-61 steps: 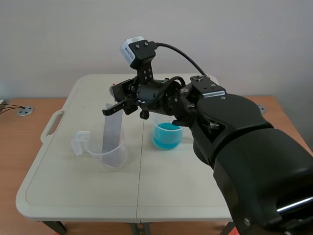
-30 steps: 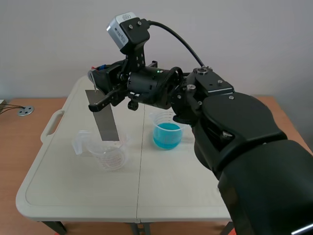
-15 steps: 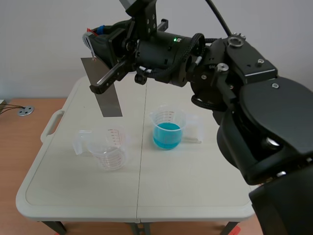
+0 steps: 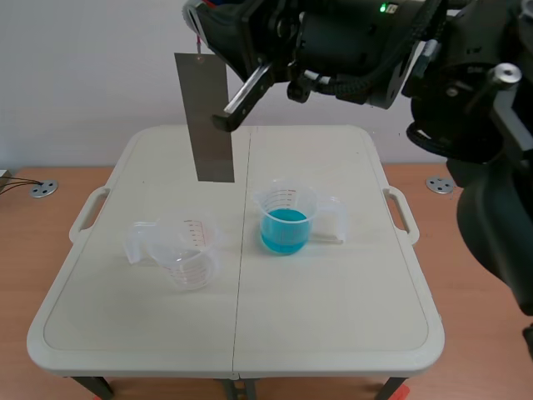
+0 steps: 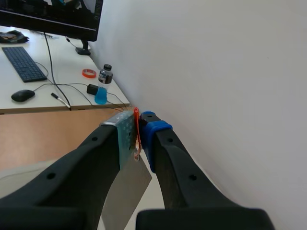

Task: Hold the metal plate by the orange handle, dip it into the blue solution, take it out and point at it, then put the plate back in the beaker on the left.
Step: 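Move the plate over the blue solution, then point at the plate with the left hand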

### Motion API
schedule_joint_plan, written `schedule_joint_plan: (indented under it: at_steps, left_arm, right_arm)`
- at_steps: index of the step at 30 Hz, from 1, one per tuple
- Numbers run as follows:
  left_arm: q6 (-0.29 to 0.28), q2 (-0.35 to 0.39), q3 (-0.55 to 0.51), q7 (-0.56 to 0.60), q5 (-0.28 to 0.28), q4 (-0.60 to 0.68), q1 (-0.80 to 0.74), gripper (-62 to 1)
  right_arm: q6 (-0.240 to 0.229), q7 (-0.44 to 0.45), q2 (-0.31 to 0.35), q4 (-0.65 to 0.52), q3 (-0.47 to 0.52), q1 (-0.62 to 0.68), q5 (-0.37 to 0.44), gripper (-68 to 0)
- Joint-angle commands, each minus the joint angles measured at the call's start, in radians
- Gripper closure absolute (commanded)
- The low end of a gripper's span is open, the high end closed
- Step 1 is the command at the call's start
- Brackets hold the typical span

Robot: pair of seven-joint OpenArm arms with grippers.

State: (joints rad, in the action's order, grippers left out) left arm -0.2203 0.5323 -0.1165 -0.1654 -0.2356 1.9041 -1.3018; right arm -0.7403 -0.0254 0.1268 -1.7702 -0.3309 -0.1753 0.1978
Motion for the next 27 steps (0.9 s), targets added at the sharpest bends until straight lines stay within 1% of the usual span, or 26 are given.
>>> schedule_joint_plan:
  at_steps: [1, 7, 10, 12, 16, 19, 27]
  left_arm:
    - [-0.003, 0.000, -0.003, 0.007, -0.007, 0.006, 0.009, -1.5]
    - [-0.006, 0.000, -0.003, 0.011, -0.007, 0.006, 0.026, -1.5]
    - [-0.008, 0.000, -0.003, 0.011, -0.010, 0.006, 0.053, -1.5]
    - [-0.007, 0.000, -0.003, 0.011, -0.025, 0.006, 0.081, -1.5]
    - [-0.007, 0.012, -0.003, 0.007, -0.074, 0.006, 0.163, -1.5]
    - [-0.008, 0.046, -0.003, -0.014, -0.103, 0.006, 0.233, -1.5]
    - [-0.015, 0.174, 0.007, -0.072, -0.201, 0.006, 0.453, -1.5]
  right_arm:
    - [-0.005, 0.016, 0.019, -0.023, 0.021, -0.007, 0.033, -1.3]
    - [-0.005, -0.008, 0.084, -0.080, 0.098, 0.015, 0.102, -1.3]
    - [-0.005, -0.021, 0.117, -0.088, 0.132, 0.014, 0.143, -1.3]
    - [-0.005, -0.022, 0.138, -0.088, 0.150, 0.014, 0.165, -1.3]
    - [-0.005, -0.035, 0.182, -0.088, 0.169, 0.014, 0.196, -1.3]
    - [-0.005, -0.040, 0.203, -0.088, 0.169, 0.014, 0.200, -1.3]
    - [-0.005, -0.074, 0.203, -0.079, 0.175, -0.006, 0.199, -1.3]
